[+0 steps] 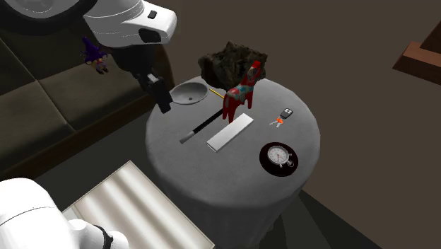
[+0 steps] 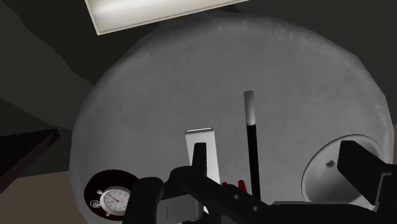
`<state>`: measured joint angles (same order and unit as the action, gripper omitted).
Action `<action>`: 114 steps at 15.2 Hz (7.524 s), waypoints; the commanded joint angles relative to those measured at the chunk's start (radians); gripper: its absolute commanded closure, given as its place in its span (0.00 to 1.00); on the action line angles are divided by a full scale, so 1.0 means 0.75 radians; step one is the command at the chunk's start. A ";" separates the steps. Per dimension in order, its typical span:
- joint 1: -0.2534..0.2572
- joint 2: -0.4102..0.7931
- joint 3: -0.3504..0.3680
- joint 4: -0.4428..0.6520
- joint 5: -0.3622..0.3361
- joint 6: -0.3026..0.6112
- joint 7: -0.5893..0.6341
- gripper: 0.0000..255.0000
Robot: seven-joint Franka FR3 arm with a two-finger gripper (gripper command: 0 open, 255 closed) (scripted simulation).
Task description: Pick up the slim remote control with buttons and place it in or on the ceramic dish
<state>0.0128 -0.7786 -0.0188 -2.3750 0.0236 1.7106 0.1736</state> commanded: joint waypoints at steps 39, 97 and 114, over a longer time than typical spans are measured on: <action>-0.063 1.267 -0.109 0.314 0.036 0.801 -0.102 0.00; 0.255 1.285 0.153 0.731 -0.032 0.415 0.520 1.00; 0.257 1.351 0.152 0.627 -0.039 0.585 0.523 1.00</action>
<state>0.2062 0.2338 0.0962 -1.9006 -0.0049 2.1479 0.5656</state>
